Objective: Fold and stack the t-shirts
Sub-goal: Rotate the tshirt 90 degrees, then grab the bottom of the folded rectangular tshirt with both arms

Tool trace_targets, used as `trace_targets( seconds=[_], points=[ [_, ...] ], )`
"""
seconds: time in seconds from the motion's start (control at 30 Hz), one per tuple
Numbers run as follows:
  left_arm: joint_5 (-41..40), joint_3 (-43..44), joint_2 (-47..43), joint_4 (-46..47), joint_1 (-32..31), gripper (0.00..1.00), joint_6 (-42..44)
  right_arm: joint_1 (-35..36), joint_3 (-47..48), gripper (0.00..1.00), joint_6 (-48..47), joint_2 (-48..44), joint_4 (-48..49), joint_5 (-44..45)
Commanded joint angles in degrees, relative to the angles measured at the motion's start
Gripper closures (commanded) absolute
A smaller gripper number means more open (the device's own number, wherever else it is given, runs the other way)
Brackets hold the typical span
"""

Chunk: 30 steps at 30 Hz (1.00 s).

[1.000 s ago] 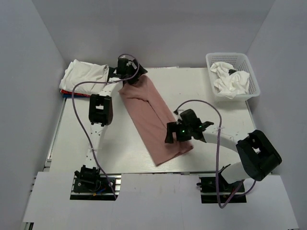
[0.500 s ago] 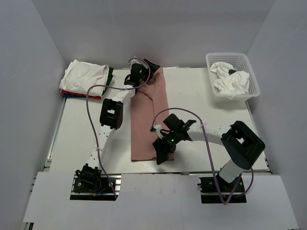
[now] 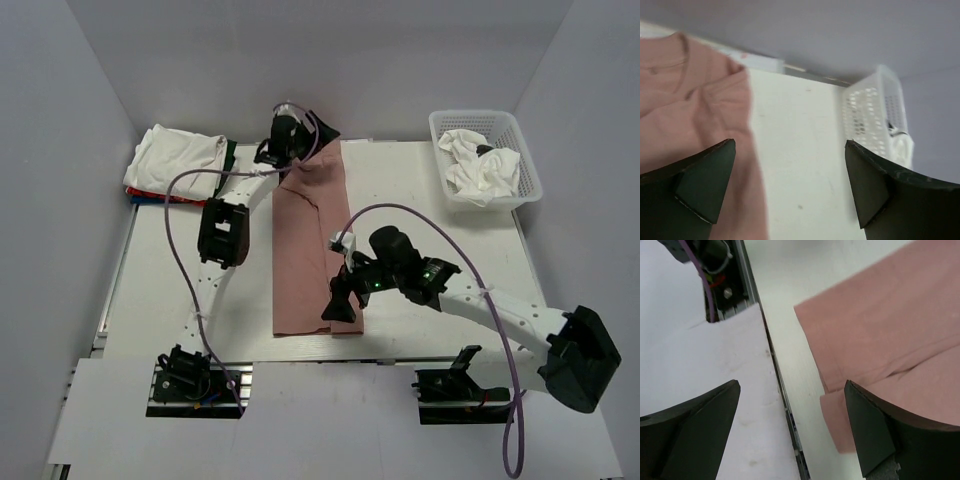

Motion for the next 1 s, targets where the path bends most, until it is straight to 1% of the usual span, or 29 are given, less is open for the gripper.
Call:
trace_targets(
  seconds=[0.0,0.03,0.07,0.1,0.13,0.17,0.2,0.23,0.27,0.3,0.33,0.37,0.4,0.43,0.47,0.5,0.57,0.6,0.63,0.7,0.73,0.83,0.9,0.97],
  points=[
    [2.4,-0.2,-17.3,-3.9,-0.3,0.00,7.0,0.5,-1.1,0.10,1.3,-3.5,4.9,-1.0],
    [3.7,-2.0,-21.2,-6.0,-0.3,0.00,8.2,0.6,-1.3,0.10,2.2,-3.9,5.0,-1.4],
    [4.5,-2.0,-21.2,-7.3,-0.3,0.00,8.2,0.4,-1.7,0.10,2.6,-4.4,5.1,-0.8],
    [5.4,-4.7,-25.4,-8.7,-0.3,0.00,10.0,0.6,-3.0,0.10,2.9,-6.0,5.2,0.2],
    [6.1,-6.4,-27.6,-10.7,-0.3,0.00,11.1,0.6,-3.7,0.10,3.2,-6.7,5.1,1.4],
    [6.8,-8.3,-30.1,-12.8,-0.3,0.00,12.6,0.4,-4.1,0.10,4.3,-7.6,5.0,4.9],
    [6.8,-13.4,-32.7,-17.8,-0.3,0.00,15.1,0.4,-6.9,0.10,4.7,-10.0,5.0,9.4],
    [6.8,-17.3,-39.4,-19.4,-0.3,0.00,16.6,0.4,-7.8,0.10,5.8,-10.6,4.6,13.4],
    [5.3,-28.4,-43.6,-19.5,-0.3,0.00,17.8,0.2,-9.7,0.10,6.9,-11.4,4.8,15.8],
    [4.3,-35.4,-48.3,-17.4,-0.3,0.00,18.4,-0.1,-10.7,0.10,8.2,-12.3,4.3,20.1],
    [3.7,-42.4,-53.2,-15.3,-0.9,0.00,18.4,0.0,-11.8,0.10,8.3,-12.7,4.1,22.0],
    [3.0,-55.4,-62.6,-13.7,-0.9,0.00,18.4,0.0,-12.4,0.10,8.5,-12.9,2.3,22.8],
    [2.1,-60.8,-66.9,-13.7,-0.9,0.00,18.4,0.0,-12.6,0.10,9.2,-12.8,1.5,23.6],
    [-0.7,-65.8,-70.8,-15.4,-0.9,0.00,16.3,0.1,-13.3,0.10,8.9,-12.8,1.0,23.5],
    [-0.7,-74.8,-77.4,-15.4,-1.4,0.00,16.3,0.2,-13.5,0.10,7.7,-12.5,-0.8,23.6],
    [-0.7,-78.8,-80.2,-16.3,-1.4,0.00,16.3,0.3,-13.6,0.10,7.6,-12.1,-2.0,23.8],
    [0.5,-85.5,-84.4,-22.9,-1.9,0.00,14.5,0.4,-14.0,0.10,7.8,-10.2,-4.3,21.9],
    [3.9,-87.1,-87.6,-25.9,-2.4,0.00,13.8,0.6,-14.1,0.10,8.7,-9.8,-4.6,21.0],
    [5.7,-91.1,-89.3,-26.5,-2.4,0.00,12.0,0.6,-15.3,0.10,9.0,-8.1,-4.7,20.4],
    [8.1,-95.4,-92.8,-27.1,-4.0,0.00,10.0,0.8,-16.1,0.10,9.7,-6.9,-4.8,18.6],
    [8.1,-98.9,-95.6,-29.5,-4.0,0.00,9.4,1.0,-16.3,0.10,10.2,-6.3,-4.6,17.4],
    [7.1,-104.2,-97.5,-34.0,-5.1,0.00,8.9,1.6,-16.9,0.10,10.9,-5.7,-3.9,15.4],
    [10.5,-106.6,-98.1,-33.3,-5.6,0.00,7.6,1.8,-16.8,0.10,10.9,-4.7,-3.7,15.1],
    [12.9,-110.1,-98.1,-29.6,-6.2,0.02,5.9,2.2,-16.5,0.10,11.5,-3.4,-3.3,14.8]
  ],
)
